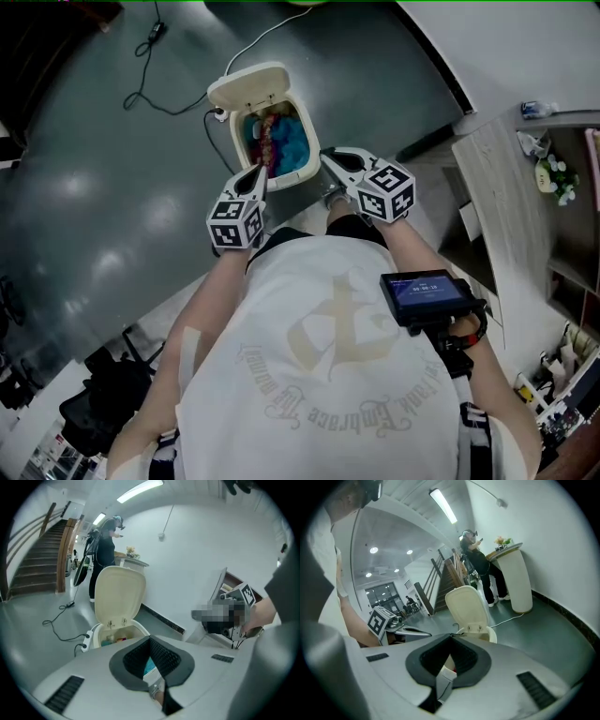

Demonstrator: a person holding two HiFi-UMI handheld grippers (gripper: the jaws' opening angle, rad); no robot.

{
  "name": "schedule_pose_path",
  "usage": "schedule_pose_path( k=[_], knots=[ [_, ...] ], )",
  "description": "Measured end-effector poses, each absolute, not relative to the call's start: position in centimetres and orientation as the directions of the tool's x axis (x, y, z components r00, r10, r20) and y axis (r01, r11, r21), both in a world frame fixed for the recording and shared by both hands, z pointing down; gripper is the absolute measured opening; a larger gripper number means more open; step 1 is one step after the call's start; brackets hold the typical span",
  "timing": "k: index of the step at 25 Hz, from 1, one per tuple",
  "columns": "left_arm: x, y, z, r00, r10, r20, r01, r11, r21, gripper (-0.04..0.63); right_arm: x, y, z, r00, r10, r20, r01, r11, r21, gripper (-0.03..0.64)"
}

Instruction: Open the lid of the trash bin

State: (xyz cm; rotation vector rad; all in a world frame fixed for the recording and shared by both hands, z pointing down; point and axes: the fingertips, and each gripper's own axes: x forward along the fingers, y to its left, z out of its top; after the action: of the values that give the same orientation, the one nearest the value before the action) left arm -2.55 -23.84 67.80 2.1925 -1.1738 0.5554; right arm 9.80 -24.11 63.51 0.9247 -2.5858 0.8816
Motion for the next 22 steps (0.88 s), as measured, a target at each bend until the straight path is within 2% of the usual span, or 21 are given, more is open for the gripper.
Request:
schedule_pose_path(
  k=[13, 22],
  knots=[
    [-4.5, -20.7, 60.0, 0.566, -0.685, 0.459, -0.824, -0.484, 0.294, 0.014, 8.4, -21.4, 57.9, -0.776, -0.545, 0.316, -0.630, 0.664, -0.403, 0.005],
    [-7.5, -18.2, 59.0, 0.578, -0.690, 0.436, -0.816, -0.493, 0.302, 0.014, 6.7, -19.8, 56.6, -0.774, -0.563, 0.290, -0.633, 0.674, -0.382, 0.003]
  ],
)
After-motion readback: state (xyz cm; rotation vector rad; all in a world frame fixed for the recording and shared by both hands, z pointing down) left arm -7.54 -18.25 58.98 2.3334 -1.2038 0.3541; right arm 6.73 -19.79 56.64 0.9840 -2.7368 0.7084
